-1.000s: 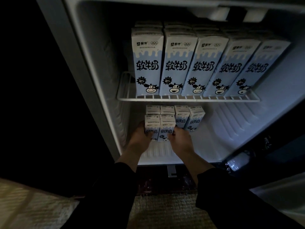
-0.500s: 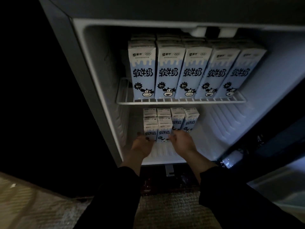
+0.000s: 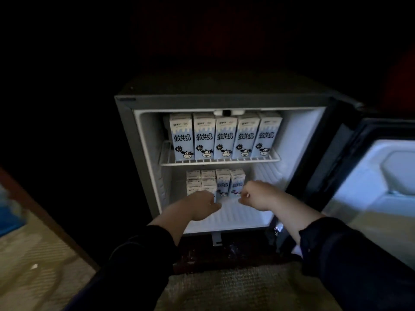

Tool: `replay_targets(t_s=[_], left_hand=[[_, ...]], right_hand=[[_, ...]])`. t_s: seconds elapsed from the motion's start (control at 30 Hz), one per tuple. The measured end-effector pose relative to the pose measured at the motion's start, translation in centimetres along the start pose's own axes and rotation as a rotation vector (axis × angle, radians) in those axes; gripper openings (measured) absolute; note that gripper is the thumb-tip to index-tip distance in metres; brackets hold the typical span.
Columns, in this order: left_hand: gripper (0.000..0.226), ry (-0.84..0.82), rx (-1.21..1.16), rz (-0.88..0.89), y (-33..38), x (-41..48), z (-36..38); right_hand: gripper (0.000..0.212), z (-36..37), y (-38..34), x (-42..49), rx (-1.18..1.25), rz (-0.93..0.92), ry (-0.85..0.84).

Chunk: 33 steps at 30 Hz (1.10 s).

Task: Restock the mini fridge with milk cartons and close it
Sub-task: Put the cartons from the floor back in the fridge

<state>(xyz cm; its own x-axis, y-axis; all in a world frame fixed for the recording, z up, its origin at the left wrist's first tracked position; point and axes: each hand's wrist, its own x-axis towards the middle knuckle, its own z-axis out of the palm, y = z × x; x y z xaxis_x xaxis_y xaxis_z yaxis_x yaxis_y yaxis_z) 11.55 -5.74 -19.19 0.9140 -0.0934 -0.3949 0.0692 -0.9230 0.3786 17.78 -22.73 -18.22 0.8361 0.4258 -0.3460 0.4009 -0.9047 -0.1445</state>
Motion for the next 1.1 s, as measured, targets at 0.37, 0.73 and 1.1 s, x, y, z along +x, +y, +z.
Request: replay_targets(t_s=[0.37,0.73,1.1], left_hand=[[0.045,-0.035,0.233,0.283,14.7,-9.5,-2.9],[0.038,-0.206,0.337,0.516,26.7,-12.9,9.4],[0.041,-0.499,0.582,0.567,33.4,-12.4,25.9]], right_hand=[[0.031,-5.3,8.0,-17.5,-0.078,0.01,0.093],[0.027,4.0,18.5,-32.8,0.027,0.15,0.006],[0.027,21.6,26.0,-42.3,0.311,0.472,-0.135]])
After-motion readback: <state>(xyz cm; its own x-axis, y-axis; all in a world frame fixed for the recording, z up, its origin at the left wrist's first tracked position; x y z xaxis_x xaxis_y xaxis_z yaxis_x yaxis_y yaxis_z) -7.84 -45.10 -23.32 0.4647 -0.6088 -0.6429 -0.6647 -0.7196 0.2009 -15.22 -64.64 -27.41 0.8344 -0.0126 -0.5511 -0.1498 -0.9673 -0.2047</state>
